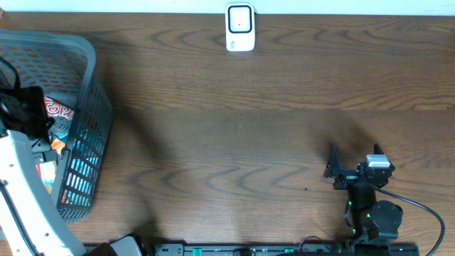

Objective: Scan the item barcode
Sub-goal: 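Move the left gripper up and over into the grey basket, then lower the left gripper and grasp the teal Listerine bottle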

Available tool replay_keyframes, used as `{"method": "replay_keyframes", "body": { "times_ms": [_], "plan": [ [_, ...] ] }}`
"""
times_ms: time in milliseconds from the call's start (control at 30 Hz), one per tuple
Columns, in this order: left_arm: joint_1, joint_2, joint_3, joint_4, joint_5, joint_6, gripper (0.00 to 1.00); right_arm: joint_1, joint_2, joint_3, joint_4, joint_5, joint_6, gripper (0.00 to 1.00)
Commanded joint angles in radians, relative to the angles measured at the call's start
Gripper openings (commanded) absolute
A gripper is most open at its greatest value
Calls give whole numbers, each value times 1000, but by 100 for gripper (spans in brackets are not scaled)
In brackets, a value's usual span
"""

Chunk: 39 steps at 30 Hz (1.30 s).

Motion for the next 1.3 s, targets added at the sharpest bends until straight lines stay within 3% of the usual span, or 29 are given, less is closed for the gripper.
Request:
{"method": "replay_keyframes", "body": {
  "times_ms": [0,500,1267],
  "plan": [
    [27,31,12,-24,-50,-71,98,-3,-4,-2,-4,5,13,99],
    [63,343,12,-25,141,-68,98,-3,-4,-2,-4,5,13,99],
    [58,376,-93,94,153,-67,97,-3,-4,-2,-4,5,13,99]
  ]
}}
